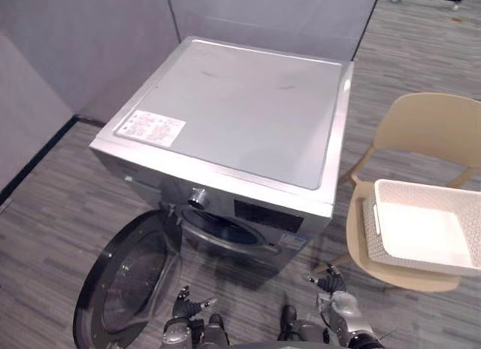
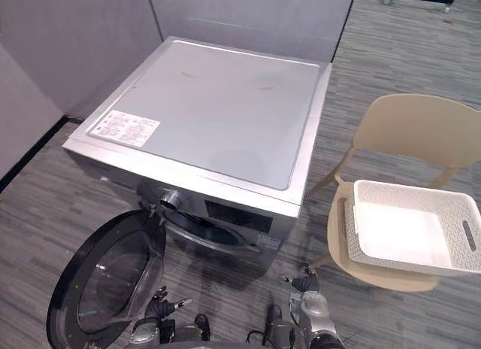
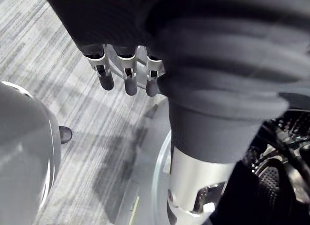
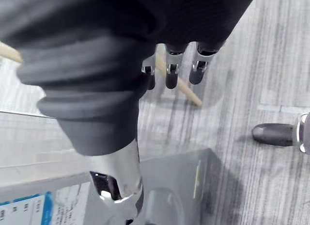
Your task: Pick up the laundry basket with both hands and put the clothes into the washing machine.
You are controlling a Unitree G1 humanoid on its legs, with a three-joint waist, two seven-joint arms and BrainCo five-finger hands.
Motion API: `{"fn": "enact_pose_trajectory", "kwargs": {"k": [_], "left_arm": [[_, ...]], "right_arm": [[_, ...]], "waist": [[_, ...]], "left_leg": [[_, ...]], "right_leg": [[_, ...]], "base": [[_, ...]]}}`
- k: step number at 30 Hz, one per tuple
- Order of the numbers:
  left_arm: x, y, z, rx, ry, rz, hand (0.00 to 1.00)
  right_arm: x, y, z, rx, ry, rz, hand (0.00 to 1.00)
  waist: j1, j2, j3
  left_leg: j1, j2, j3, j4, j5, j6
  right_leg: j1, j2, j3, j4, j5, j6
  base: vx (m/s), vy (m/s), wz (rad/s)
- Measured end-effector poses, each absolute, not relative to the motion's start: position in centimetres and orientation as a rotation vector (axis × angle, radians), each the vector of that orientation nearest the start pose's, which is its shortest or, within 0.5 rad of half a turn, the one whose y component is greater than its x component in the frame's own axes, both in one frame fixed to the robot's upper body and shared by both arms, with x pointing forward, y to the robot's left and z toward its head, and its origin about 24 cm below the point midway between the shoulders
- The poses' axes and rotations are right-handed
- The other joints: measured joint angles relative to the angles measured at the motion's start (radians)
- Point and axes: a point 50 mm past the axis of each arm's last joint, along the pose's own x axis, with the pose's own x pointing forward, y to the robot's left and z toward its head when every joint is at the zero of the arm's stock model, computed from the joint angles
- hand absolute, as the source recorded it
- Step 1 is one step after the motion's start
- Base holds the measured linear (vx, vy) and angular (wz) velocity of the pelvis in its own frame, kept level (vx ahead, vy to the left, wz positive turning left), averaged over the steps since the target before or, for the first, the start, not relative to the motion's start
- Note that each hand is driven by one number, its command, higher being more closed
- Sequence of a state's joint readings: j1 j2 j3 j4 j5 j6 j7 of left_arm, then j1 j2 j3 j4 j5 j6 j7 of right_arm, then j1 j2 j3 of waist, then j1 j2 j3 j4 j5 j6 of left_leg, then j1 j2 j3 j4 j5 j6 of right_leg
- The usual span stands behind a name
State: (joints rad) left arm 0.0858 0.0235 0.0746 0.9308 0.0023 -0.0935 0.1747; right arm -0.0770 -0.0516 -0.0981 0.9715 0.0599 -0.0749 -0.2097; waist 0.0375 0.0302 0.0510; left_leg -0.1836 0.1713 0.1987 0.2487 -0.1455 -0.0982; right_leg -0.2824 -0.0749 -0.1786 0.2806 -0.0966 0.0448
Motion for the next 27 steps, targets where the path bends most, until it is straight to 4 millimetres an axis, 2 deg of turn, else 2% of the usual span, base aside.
{"fn": "enact_pose_trajectory", "kwargs": {"k": [2,3,4,5,6,7,8,9,10,11,12,13,15,16,17,18,19,20,22,24,25,26,27], "left_arm": [[12.9,18.5,-14.5,0.089,0.911,0.261,0.0],[13.3,18.9,-14.3,0.098,0.898,0.264,0.0],[13.6,19.1,-14.2,0.101,0.888,0.268,0.0],[14.0,19.4,-13.9,0.1,0.868,0.279,0.0],[14.5,20.0,-13.5,0.117,0.841,0.282,0.0],[14.7,20.3,-13.3,0.127,0.829,0.284,0.0],[14.8,20.8,-13.2,0.138,0.825,0.297,0.0],[14.6,20.8,-13.3,0.136,0.831,0.304,0.0],[14.7,20.2,-13.3,0.123,0.833,0.307,0.0],[15.1,19.8,-13.2,0.12,0.82,0.299,0.0],[16.0,19.1,-12.9,0.111,0.797,0.277,0.0],[16.2,18.7,-12.8,0.115,0.788,0.258,0.0],[15.8,18.8,-13.0,0.125,0.797,0.249,0.0],[15.6,18.7,-13.1,0.129,0.803,0.243,0.0],[16.0,18.4,-12.9,0.133,0.79,0.229,0.0],[16.0,18.3,-12.9,0.137,0.788,0.22,0.0],[16.0,18.1,-13.0,0.141,0.791,0.209,0.0],[15.9,17.9,-13.0,0.141,0.793,0.204,0.0],[15.9,17.7,-13.0,0.14,0.792,0.2,0.0],[15.9,17.4,-13.0,0.14,0.793,0.195,0.0],[16.3,17.5,-12.9,0.154,0.783,0.189,0.0],[16.6,17.7,-12.7,0.178,0.771,0.185,0.0],[16.8,17.8,-12.6,0.186,0.767,0.185,0.0]], "right_arm": [[17.0,-19.0,-13.3,-0.074,0.848,-0.305,0.0],[16.8,-18.9,-13.4,-0.098,0.861,-0.283,0.0],[16.9,-18.9,-13.4,-0.109,0.86,-0.273,0.0],[17.5,-18.8,-13.1,-0.111,0.842,-0.268,0.0],[18.0,-18.4,-12.9,-0.113,0.829,-0.254,0.0],[18.3,-18.2,-12.8,-0.117,0.822,-0.244,0.0],[19.3,-17.9,-12.3,-0.126,0.791,-0.224,0.0],[20.3,-17.7,-11.7,-0.136,0.749,-0.207,0.0],[21.9,-18.0,-10.4,-0.147,0.667,-0.199,0.0],[22.7,-18.5,-9.7,-0.157,0.63,-0.204,0.0],[22.7,-19.7,-9.2,-0.177,0.591,-0.203,0.0],[22.4,-20.7,-9.1,-0.187,0.585,-0.197,0.0],[22.0,-21.1,-9.3,-0.188,0.596,-0.218,0.0],[21.7,-21.0,-9.6,-0.183,0.61,-0.232,0.0],[21.2,-20.9,-9.9,-0.186,0.626,-0.243,0.0],[21.1,-20.9,-10.0,-0.187,0.636,-0.246,0.0],[20.7,-20.8,-10.4,-0.189,0.657,-0.249,0.0],[20.1,-20.8,-10.9,-0.194,0.688,-0.255,0.0],[19.3,-20.8,-11.3,-0.196,0.716,-0.257,0.0],[18.7,-21.0,-11.6,-0.19,0.734,-0.271,0.0],[18.5,-21.1,-11.7,-0.17,0.741,-0.292,0.0],[18.4,-20.4,-11.9,-0.149,0.75,-0.288,0.0],[18.3,-20.1,-12.1,-0.143,0.756,-0.283,0.0]], "waist": [[-0.007,-0.008,0.005],[-0.009,-0.015,0.009],[-0.004,-0.011,0.009],[0.005,-0.014,0.014],[0.006,-0.033,0.021],[0.01,-0.046,0.025],[0.039,-0.062,0.029],[0.049,-0.049,0.03],[0.059,-0.003,0.048],[0.056,0.017,0.069],[0.057,0.042,0.098],[0.059,0.049,0.118],[0.057,0.042,0.122],[0.051,0.03,0.124],[0.034,0.009,0.13],[0.033,0.005,0.132],[0.031,0.0,0.135],[0.031,-0.002,0.135],[0.028,0.004,0.124],[0.013,0.024,0.106],[-0.004,0.023,0.089],[-0.01,0.002,0.081],[-0.011,-0.003,0.079]], "left_leg": [[0.017,-0.024,-0.011,0.004,0.011,0.017],[0.029,-0.045,-0.03,0.001,0.026,0.039],[0.028,-0.05,-0.047,-0.009,0.042,0.063],[0.026,-0.045,-0.063,-0.006,0.046,0.057],[0.025,-0.074,-0.062,0.0,0.046,0.057],[0.021,-0.088,-0.062,0.006,0.046,0.056],[-0.009,-0.093,-0.058,0.039,0.045,0.055],[-0.063,-0.083,-0.064,0.082,0.046,0.056],[-0.114,-0.046,-0.096,0.096,0.046,0.056],[-0.128,-0.04,-0.116,0.09,0.053,0.046],[-0.134,-0.033,-0.142,0.06,0.065,0.027],[-0.132,-0.022,-0.151,0.035,0.1,0.004],[-0.121,-0.013,-0.145,-0.009,0.149,-0.015],[-0.11,-0.022,-0.152,-0.061,0.209,-0.038],[-0.122,-0.035,-0.161,-0.042,0.222,-0.038],[-0.133,-0.037,-0.155,0.012,0.203,-0.021],[-0.14,-0.035,-0.149,0.13,0.138,0.014],[-0.122,-0.029,-0.141,0.213,0.076,0.023],[-0.053,-0.021,-0.122,0.229,0.013,0.015],[0.055,-0.02,-0.09,0.026,-0.007,-0.004],[0.089,-0.035,-0.089,-0.1,0.006,-0.003],[0.094,-0.063,-0.095,-0.136,0.035,0.006],[0.096,-0.071,-0.102,-0.135,0.039,0.012]], "right_leg": [[0.007,-0.022,-0.004,0.032,0.006,0.004],[0.032,-0.035,-0.003,0.014,0.023,0.02],[0.078,-0.032,0.0,-0.055,0.045,0.04],[0.065,-0.042,0.015,0.056,-0.03,0.021],[0.04,-0.073,0.015,0.244,-0.126,0.042],[0.037,-0.082,0.021,0.257,-0.145,0.05],[0.036,-0.077,0.029,0.216,-0.149,0.044],[0.05,-0.056,0.028,0.12,-0.135,0.022],[0.065,-0.021,0.008,0.031,-0.112,0.007],[0.068,-0.013,-0.009,0.014,-0.092,0.002],[0.072,0.003,-0.031,-0.029,-0.058,-0.001],[0.099,0.022,-0.048,-0.083,-0.017,-0.015],[0.116,0.028,-0.064,-0.123,0.014,-0.028],[0.116,0.022,-0.077,-0.135,0.024,-0.04],[0.103,0.004,-0.093,-0.137,0.026,-0.055],[0.101,-0.001,-0.098,-0.141,0.035,-0.065],[0.099,-0.007,-0.106,-0.153,0.053,-0.075],[0.104,-0.009,-0.107,-0.179,0.077,-0.075],[0.106,-0.011,-0.111,-0.224,0.119,-0.068],[0.122,-0.003,-0.132,-0.292,0.169,-0.039],[0.133,-0.003,-0.159,-0.354,0.21,-0.025],[0.145,-0.02,-0.18,-0.382,0.24,-0.013],[0.151,-0.03,-0.185,-0.382,0.244,-0.009]], "base": [[0.04,0.099,0.11],[-0.01,0.097,0.15],[-0.02,0.088,0.21],[0.0,0.07,0.48],[0.02,0.035,0.56],[-0.02,0.022,0.34],[-0.12,-0.008,-0.12],[-0.21,-0.046,-0.31],[-0.18,-0.037,-0.05],[-0.19,-0.012,0.26],[-0.21,0.004,0.47],[-0.23,-0.021,0.37],[-0.21,-0.064,0.17],[-0.27,-0.084,0.33],[-0.22,-0.081,0.38],[-0.22,-0.043,0.23],[-0.19,0.001,0.05],[-0.19,0.025,0.0],[-0.14,0.105,0.05],[-0.1,0.16,0.36],[-0.07,0.14,0.59],[-0.1,0.194,0.56],[-0.06,0.15,0.43]]}}
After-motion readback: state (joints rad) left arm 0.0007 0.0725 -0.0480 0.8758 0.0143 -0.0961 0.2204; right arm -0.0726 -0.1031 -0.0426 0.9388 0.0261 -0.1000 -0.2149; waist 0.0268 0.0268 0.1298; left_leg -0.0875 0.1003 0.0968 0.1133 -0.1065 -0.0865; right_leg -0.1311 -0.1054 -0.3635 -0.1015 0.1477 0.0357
